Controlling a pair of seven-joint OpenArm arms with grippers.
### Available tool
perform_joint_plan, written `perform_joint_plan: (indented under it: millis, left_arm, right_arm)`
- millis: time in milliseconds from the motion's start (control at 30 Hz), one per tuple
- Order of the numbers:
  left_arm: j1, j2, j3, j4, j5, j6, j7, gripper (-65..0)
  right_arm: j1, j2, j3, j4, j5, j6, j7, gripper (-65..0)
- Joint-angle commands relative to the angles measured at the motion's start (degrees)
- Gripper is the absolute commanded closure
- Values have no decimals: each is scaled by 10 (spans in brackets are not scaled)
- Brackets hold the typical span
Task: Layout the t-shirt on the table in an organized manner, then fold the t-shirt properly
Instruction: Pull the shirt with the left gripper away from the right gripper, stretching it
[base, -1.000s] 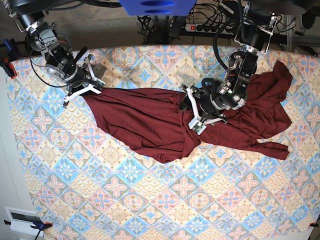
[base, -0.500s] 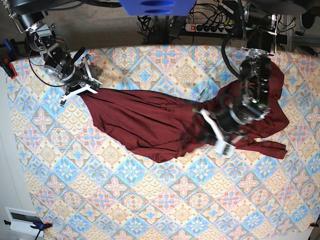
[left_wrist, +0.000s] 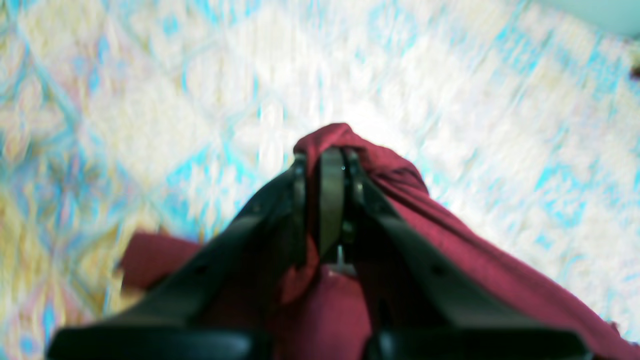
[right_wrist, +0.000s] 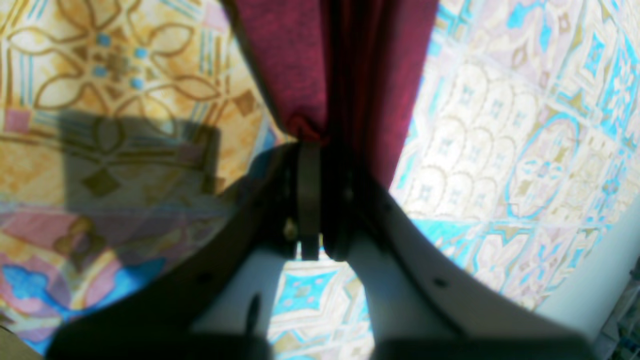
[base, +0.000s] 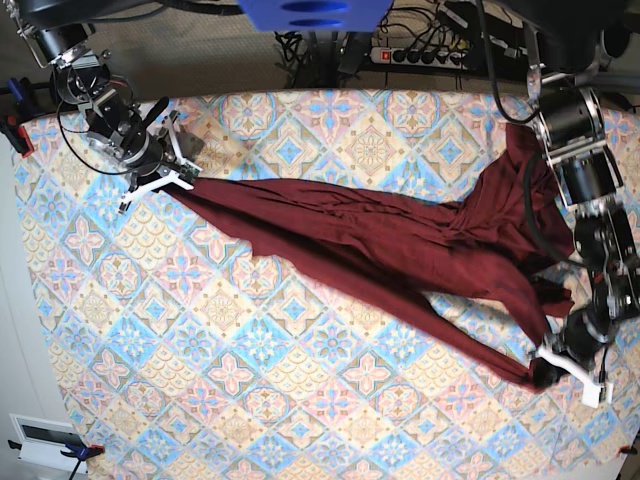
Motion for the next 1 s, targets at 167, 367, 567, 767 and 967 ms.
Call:
perform_joint_plan:
  millis: [167,367,567,767,967]
  left_arm:
    - [-127,-12,62,-53,24,2,-49,-4]
    - [-185,-9,209,-121,139,8,-154,-33]
    - [-196,11,258,-172,206,115,-201,-158]
    - [-155,6,256,-169,210,122,-200,-194]
    - [2,-48,255,14,204,120,-118,-195]
  right_arm:
    - [0,10,4,-1,-7,0,-20,0]
    - [0,10,4,-1,-7,0,-21,0]
    - [0,10,4,4,-7,0,-20,0]
    - [0,10,1,6,-7,0,-21,0]
    - [0,10,1,0,-7,0,-21,0]
